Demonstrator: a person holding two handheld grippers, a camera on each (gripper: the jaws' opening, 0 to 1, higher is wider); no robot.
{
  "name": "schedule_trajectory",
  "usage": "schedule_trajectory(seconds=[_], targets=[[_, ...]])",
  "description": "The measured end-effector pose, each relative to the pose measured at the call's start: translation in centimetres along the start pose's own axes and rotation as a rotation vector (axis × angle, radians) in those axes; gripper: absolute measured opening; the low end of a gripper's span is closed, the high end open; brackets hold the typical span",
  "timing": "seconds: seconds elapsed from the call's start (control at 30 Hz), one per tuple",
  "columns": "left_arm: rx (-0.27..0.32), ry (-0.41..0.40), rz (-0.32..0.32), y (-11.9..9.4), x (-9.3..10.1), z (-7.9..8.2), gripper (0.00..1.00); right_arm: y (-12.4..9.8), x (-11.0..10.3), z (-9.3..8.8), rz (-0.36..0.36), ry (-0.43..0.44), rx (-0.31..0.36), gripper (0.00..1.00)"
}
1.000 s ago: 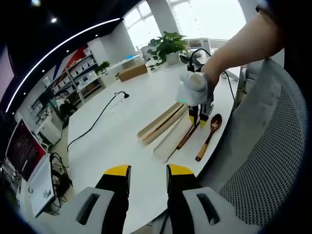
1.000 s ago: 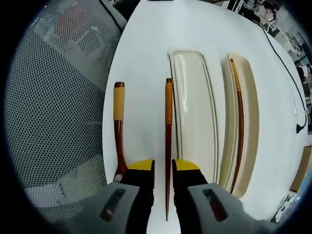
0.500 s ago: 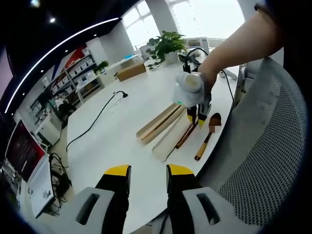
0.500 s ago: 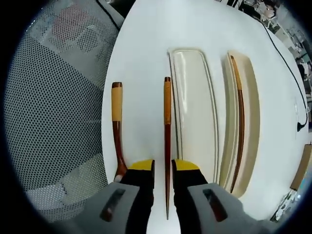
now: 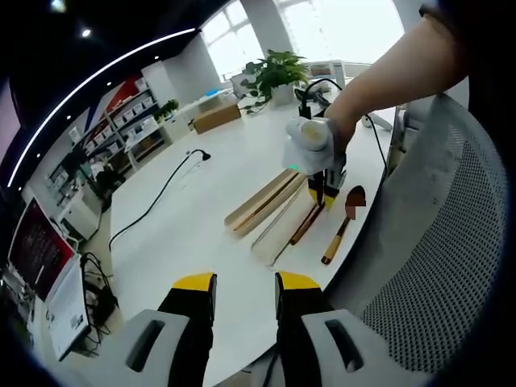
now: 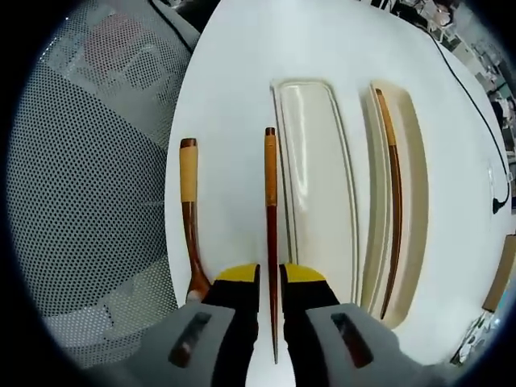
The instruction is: Arrange the utensils inside the cutlery case until each visible utensil rests in its matching compartment.
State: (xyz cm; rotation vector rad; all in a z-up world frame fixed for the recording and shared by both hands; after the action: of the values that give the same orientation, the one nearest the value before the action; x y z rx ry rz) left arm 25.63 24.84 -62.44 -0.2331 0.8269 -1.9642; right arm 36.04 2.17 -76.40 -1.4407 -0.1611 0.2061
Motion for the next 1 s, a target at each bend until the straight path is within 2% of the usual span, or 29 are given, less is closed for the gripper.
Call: schedule_trajectory(seconds=[0.47, 1.0], targets=[[-0.003, 0.0, 0.002, 0.0, 0.01, -0.04, 0.29, 0.05, 0.21, -0.15, -0.012, 0.026, 0.016, 0.01], [-0.005, -0.001, 0.002, -0.03, 0.01, -0.04, 0.29, 0.1, 0.27, -0.12, -0.001, 0.027, 0.009, 0.01]])
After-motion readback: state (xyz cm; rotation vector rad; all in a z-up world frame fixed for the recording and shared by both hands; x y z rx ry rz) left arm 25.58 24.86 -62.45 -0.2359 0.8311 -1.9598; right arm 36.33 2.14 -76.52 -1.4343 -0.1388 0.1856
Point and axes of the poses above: the point that each gripper's makers call its tool centre point, and the gripper's own axes: y roughly forward along the fingers, x roughly to its right, z roughly out of its top, the point moved 7 cm from there along -y, roughly backward along the fingers, and after that the axes turned 13 degrees about -y, right-handed, at the moved point
